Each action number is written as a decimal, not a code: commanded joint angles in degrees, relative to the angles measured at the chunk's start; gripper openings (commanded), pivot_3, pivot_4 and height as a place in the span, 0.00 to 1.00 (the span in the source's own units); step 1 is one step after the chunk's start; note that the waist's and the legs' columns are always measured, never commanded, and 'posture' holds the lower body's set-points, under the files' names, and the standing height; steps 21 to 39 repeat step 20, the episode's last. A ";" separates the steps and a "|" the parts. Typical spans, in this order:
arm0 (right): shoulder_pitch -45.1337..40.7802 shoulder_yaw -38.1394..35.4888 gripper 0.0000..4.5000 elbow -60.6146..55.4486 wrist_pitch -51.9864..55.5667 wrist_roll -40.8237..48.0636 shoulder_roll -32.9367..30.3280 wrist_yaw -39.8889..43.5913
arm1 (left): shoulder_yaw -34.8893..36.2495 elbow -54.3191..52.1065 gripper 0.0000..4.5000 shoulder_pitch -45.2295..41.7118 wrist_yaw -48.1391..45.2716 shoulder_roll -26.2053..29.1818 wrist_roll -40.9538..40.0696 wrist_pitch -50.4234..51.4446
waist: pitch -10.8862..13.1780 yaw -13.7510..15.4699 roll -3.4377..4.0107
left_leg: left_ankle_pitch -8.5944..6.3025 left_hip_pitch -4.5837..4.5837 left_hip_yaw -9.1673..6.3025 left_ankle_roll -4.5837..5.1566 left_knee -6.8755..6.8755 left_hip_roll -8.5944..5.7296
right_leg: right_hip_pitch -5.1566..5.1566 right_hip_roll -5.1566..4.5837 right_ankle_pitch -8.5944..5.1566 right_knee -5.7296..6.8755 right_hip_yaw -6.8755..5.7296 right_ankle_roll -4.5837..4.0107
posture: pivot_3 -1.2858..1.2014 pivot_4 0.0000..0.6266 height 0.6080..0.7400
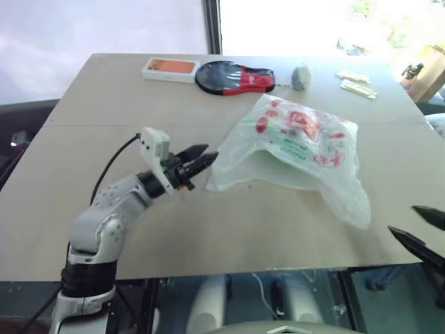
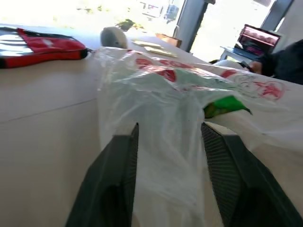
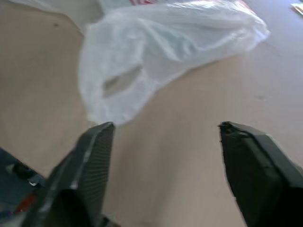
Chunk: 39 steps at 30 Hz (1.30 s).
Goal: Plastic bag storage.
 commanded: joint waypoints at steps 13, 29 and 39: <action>-19.96 10.24 1.00 24.16 -6.98 -6.54 -19.00 14.56 | 9.77 -14.57 0.98 24.79 -1.68 4.16 2.30 -3.37 | -0.18 0.40 0.29 | 0.05 -0.11 0.27 0.34 -0.04 -0.04 | -0.11 -0.11 0.00 -0.08 -0.22 -0.03 | 0.52 0.24 1.00; -28.30 16.19 1.00 27.17 -6.61 -7.29 -21.01 15.27 | 13.47 -13.50 0.98 26.63 -1.45 4.83 1.72 -3.15 | -0.18 0.34 0.29 | -0.12 -0.09 0.26 0.19 0.04 -0.10 | -0.11 -0.23 0.00 -0.11 -0.11 0.00 | 0.52 0.24 1.00; -28.30 16.19 1.00 27.17 -6.61 -7.29 -21.01 15.27 | 13.47 -13.50 0.98 26.63 -1.45 4.83 1.72 -3.15 | -0.18 0.34 0.29 | -0.12 -0.09 0.26 0.19 0.04 -0.10 | -0.11 -0.23 0.00 -0.11 -0.11 0.00 | 0.52 0.24 1.00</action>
